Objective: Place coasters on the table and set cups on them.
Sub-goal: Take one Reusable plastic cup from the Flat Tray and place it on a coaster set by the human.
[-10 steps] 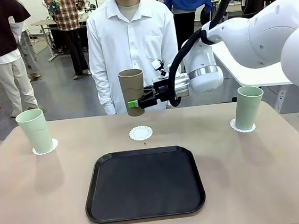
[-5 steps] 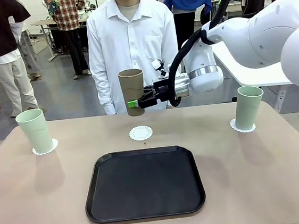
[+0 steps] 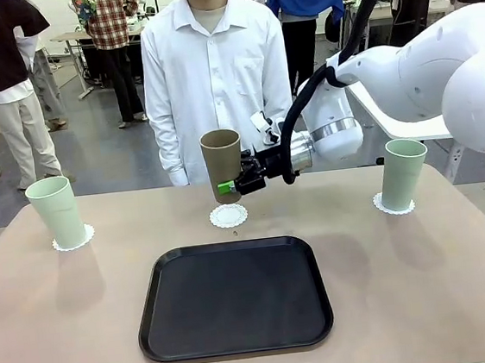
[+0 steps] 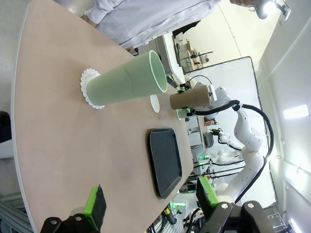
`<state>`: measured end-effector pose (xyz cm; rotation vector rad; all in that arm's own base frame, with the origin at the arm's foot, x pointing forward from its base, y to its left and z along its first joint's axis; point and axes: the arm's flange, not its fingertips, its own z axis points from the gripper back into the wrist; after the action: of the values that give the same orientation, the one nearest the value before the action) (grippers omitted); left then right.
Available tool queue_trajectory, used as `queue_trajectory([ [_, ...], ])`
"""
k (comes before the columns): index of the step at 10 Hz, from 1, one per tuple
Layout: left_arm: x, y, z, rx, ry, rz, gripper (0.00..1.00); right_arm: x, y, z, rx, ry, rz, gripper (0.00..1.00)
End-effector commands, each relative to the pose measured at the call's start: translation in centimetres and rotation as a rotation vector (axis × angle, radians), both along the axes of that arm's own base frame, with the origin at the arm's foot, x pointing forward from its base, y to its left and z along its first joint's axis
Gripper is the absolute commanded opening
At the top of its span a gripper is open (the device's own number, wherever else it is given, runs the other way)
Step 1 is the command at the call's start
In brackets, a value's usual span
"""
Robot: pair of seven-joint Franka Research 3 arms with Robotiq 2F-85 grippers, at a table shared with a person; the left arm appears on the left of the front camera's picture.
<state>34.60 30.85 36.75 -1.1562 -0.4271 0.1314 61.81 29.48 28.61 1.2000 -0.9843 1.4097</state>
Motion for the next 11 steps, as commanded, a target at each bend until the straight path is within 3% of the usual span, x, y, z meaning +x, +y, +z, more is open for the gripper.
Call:
queue_trajectory([
  [1, -0.2, 0.0, 0.2, 0.001, -0.004, 0.002, 1.0, 1.5, 0.5, -1.2, 0.014, 0.029, 0.014, 0.81],
  [4, -0.2, 0.0, 0.2, 0.001, -0.004, 0.002, 1.0, 2.5, 1.3, -3.4, 0.003, 0.122, -0.009, 0.81],
  [11, -0.2, 0.0, 0.2, 0.001, -0.004, 0.002, 1.0, 3.0, 1.5, -5.6, -0.01, 0.155, -0.011, 0.81],
])
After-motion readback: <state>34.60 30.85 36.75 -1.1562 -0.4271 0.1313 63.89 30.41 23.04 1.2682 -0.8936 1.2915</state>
